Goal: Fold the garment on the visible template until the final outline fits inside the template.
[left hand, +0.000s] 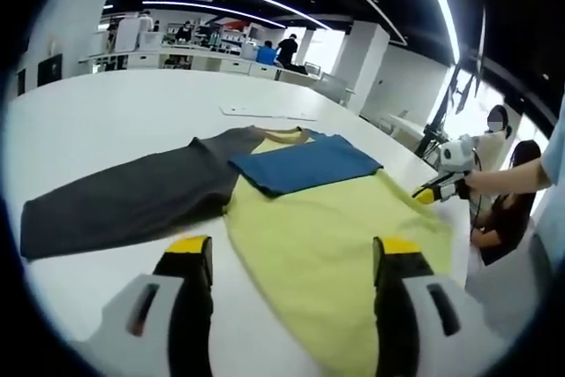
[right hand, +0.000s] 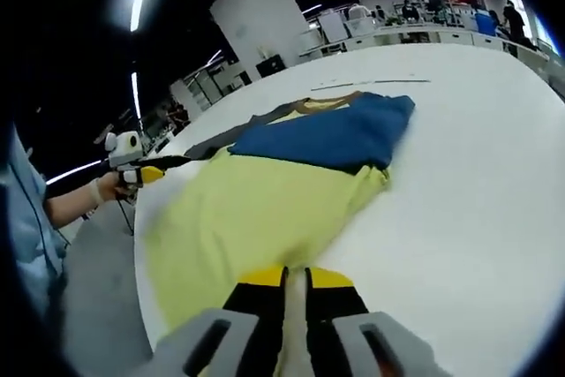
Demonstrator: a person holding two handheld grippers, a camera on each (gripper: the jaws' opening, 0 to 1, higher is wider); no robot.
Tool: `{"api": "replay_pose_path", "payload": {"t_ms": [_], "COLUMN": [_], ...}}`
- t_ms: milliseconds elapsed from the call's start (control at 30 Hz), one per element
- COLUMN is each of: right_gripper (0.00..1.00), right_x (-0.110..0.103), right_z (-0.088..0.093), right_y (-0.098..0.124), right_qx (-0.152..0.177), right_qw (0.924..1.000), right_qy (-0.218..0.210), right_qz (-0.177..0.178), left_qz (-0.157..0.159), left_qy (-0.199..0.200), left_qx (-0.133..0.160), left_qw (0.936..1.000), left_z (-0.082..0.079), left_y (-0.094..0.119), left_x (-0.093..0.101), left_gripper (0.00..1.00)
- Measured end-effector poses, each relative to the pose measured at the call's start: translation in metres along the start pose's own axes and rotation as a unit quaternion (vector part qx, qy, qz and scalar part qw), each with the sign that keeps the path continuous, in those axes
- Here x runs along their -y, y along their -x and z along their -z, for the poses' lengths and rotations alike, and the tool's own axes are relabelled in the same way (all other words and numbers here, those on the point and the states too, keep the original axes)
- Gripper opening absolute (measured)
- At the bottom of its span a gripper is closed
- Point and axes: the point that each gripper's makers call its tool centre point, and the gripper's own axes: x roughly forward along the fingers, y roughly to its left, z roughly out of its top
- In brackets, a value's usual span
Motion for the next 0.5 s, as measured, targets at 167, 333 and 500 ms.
{"api": "replay_pose_path", "payload": {"t_ms": [167,333,500], "right_gripper": [0.01,0.0,0.0], "right_x": [0.0012,0.0068,0.006], "right_z": [-0.0035,-0.0066,-0.0056], "right_y": [-0.0052,-0.0077,-0.004], "right_qx": [0.008,0.013,0.009], "right_qw": [0.9989,0.998,0.9978], "right_qy": [-0.045,-0.061,-0.066], "right_qz": [-0.01,-0.005,-0.004], "left_qz": [0.002,0.003,0.0], "left_qy": [0.001,0.001,0.002], "left_qx": [0.0,-0.002,0.0], "left_qw": [1.0,1.0,1.0], "left_z": [0.0005,0.0016,0.0011], "left_y": [-0.001,-0.0005,0.0019], "left_x": [0.0013,0.0019,-0.0004], "left_gripper": [0.71,0.71,0.7]}}
